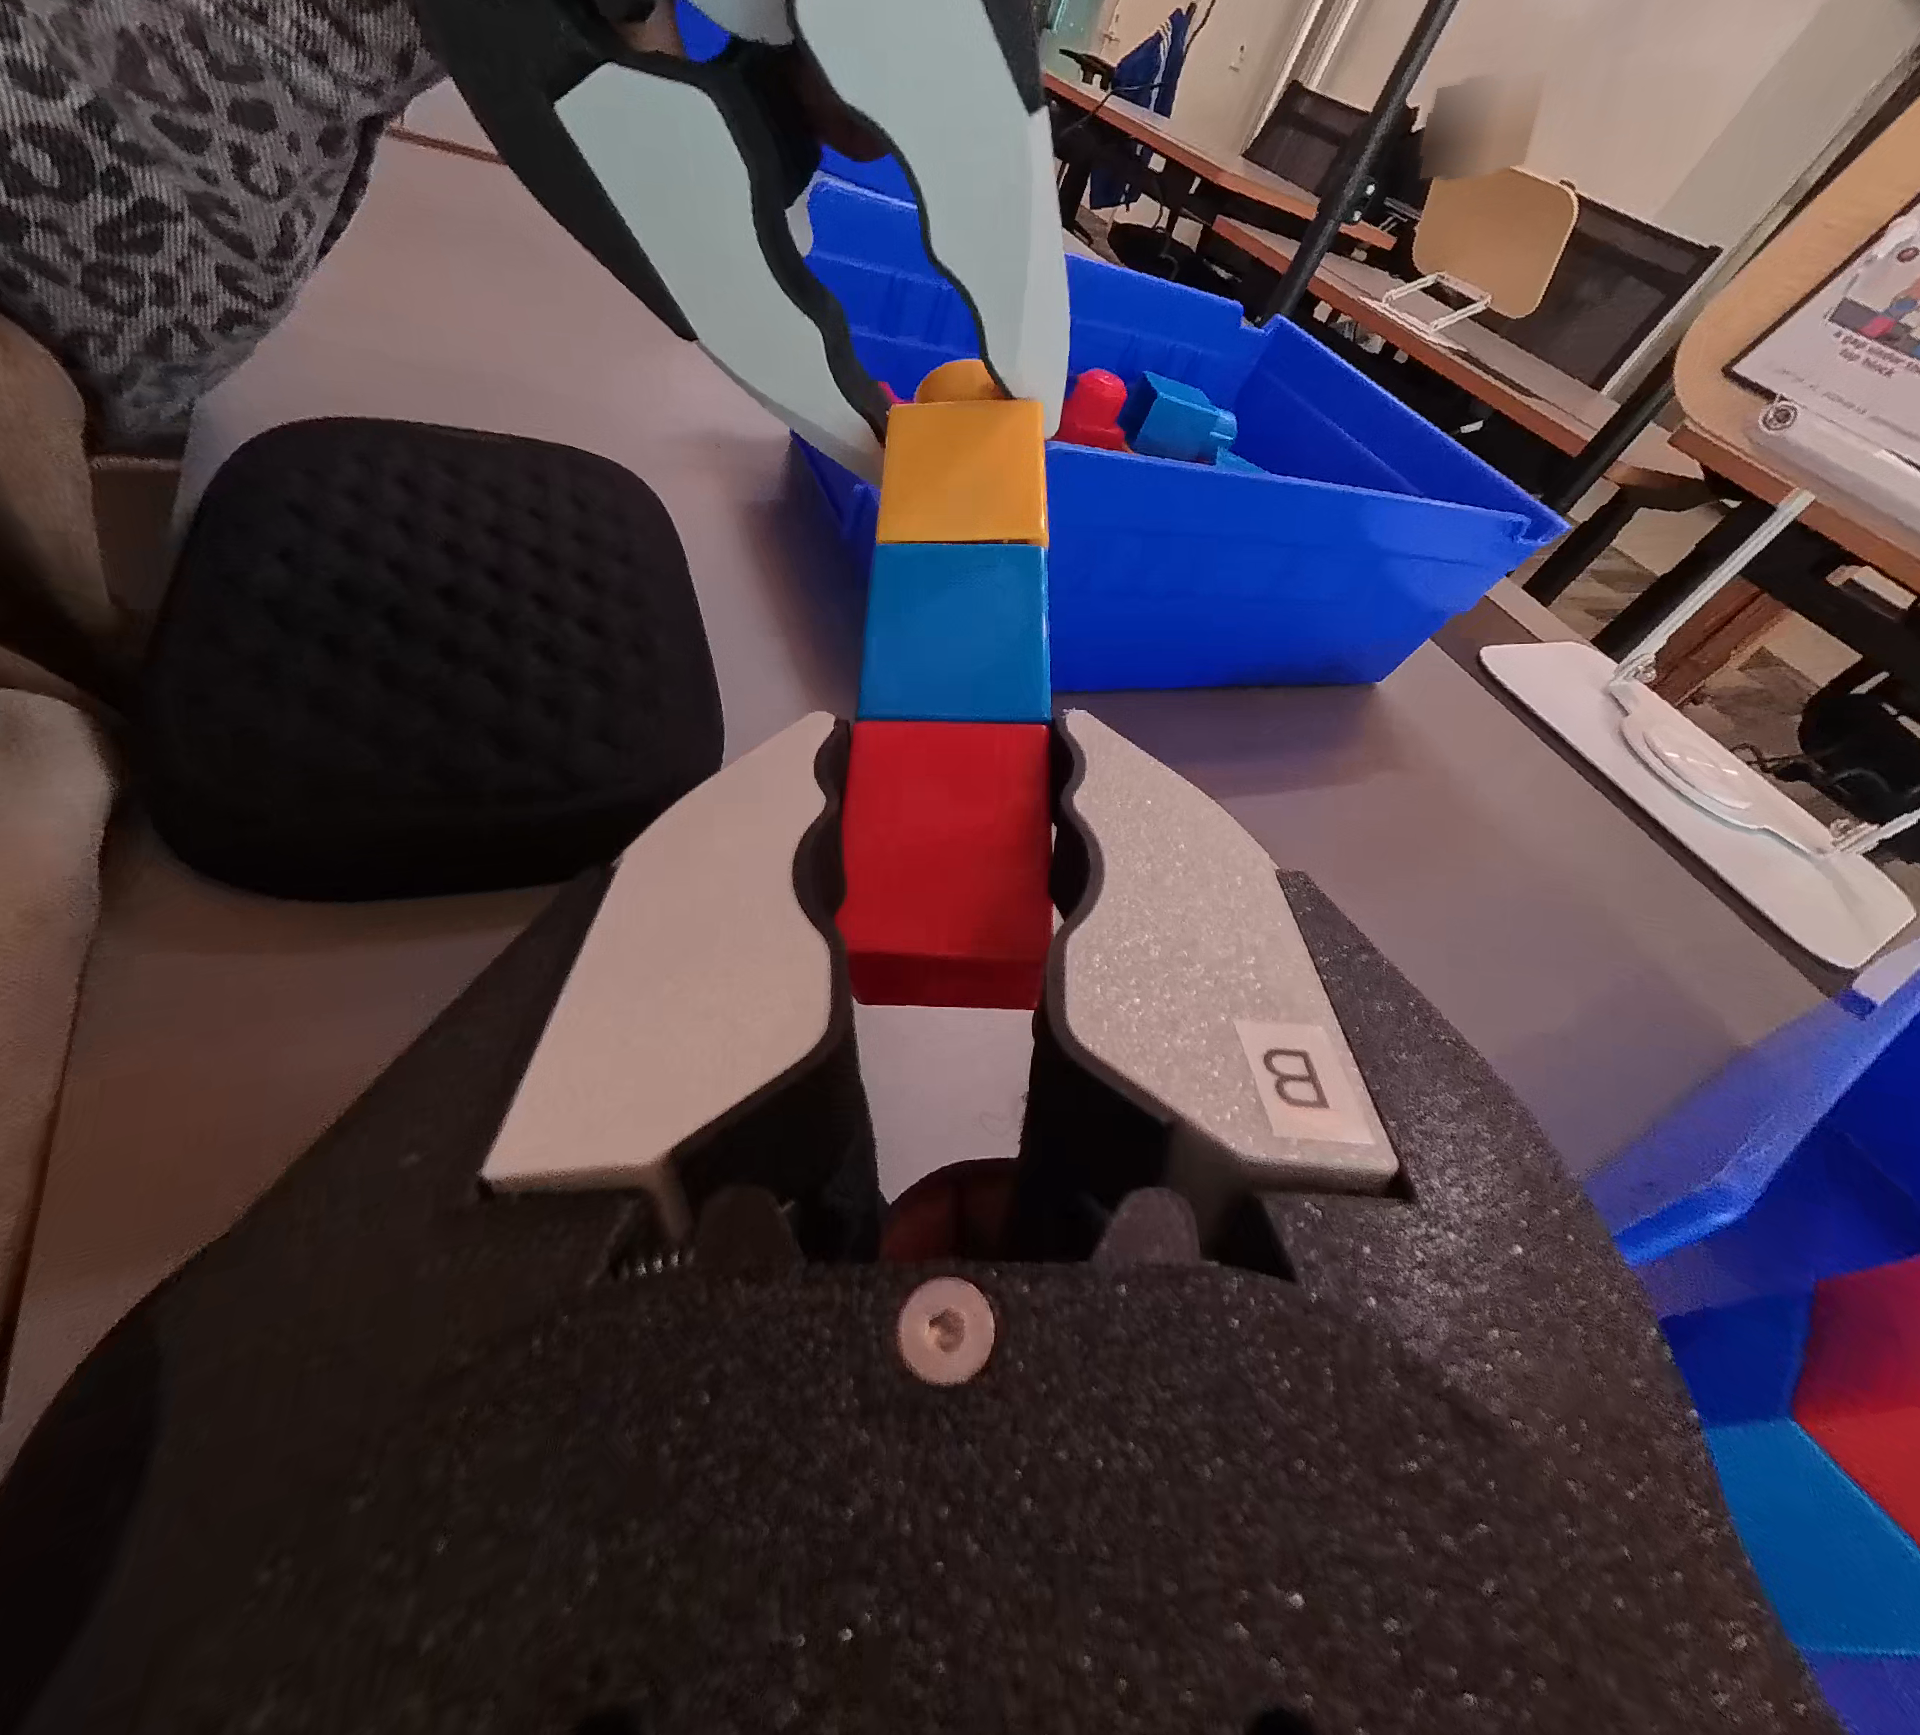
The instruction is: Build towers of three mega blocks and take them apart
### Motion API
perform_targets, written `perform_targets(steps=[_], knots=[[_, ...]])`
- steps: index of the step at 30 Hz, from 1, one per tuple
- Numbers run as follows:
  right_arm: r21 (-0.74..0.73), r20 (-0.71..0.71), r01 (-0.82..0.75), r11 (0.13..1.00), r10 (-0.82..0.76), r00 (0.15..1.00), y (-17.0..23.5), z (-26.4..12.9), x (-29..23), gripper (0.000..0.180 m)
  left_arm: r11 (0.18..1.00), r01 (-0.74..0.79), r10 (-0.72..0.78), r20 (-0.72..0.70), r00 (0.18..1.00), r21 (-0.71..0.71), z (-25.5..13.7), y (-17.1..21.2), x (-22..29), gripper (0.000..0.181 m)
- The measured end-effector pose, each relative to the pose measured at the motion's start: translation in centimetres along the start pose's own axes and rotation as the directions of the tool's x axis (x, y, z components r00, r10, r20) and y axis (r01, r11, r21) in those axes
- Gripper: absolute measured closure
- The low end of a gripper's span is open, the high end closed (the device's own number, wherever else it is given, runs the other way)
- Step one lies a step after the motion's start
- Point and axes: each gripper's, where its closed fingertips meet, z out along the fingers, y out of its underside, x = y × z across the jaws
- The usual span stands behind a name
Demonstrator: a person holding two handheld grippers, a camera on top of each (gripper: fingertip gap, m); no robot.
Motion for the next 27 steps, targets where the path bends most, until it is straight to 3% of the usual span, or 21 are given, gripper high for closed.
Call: perform_targets(steps=[7,27], knots=[[0.003,0.018,0.037,0.999,-0.037,0.999,-0.07,0.09,-0.52,0.144,1.000,-0.020,0.020,-0.051,0.999,0.006,-0.43,-0.07,0.43,0.153],[-0.024,-0.002,0.048,0.999,-0.048,0.999,0.33,0.22,-0.28,0.144,0.996,-0.014,0.013,-0.018,1.000,-0.087,0.11,0.20,0.18,0.153]])
